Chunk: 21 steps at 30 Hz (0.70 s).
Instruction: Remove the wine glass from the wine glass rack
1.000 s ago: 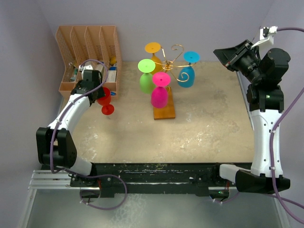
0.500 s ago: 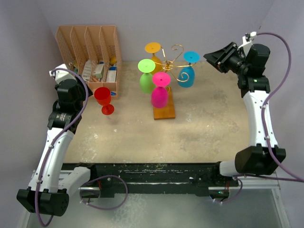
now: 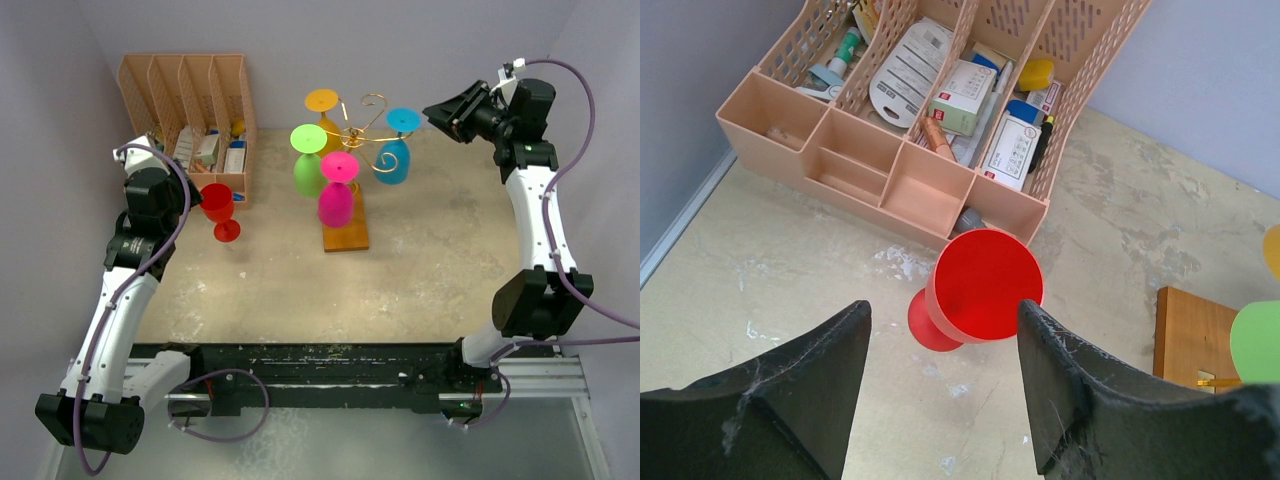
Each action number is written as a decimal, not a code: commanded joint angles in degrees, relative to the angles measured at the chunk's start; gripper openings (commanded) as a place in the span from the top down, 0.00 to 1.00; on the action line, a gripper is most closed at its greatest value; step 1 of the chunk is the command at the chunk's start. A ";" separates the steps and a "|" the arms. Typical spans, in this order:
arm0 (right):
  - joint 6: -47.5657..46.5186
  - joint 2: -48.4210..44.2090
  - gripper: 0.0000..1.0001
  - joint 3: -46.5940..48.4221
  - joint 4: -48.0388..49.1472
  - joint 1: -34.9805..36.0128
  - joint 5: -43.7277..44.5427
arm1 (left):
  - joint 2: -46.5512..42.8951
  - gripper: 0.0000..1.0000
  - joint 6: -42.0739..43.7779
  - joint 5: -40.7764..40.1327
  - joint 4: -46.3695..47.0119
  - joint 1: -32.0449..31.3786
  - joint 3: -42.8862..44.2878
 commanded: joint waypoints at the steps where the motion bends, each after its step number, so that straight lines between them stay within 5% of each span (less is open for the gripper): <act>1: -3.01 0.47 0.64 4.13 -1.07 -0.23 -0.90 | -0.86 0.36 -0.65 0.73 2.82 -0.34 0.31; 21: -2.94 4.77 0.65 3.70 3.07 -0.15 -5.59 | -0.48 0.36 -0.30 0.37 2.71 -0.36 0.28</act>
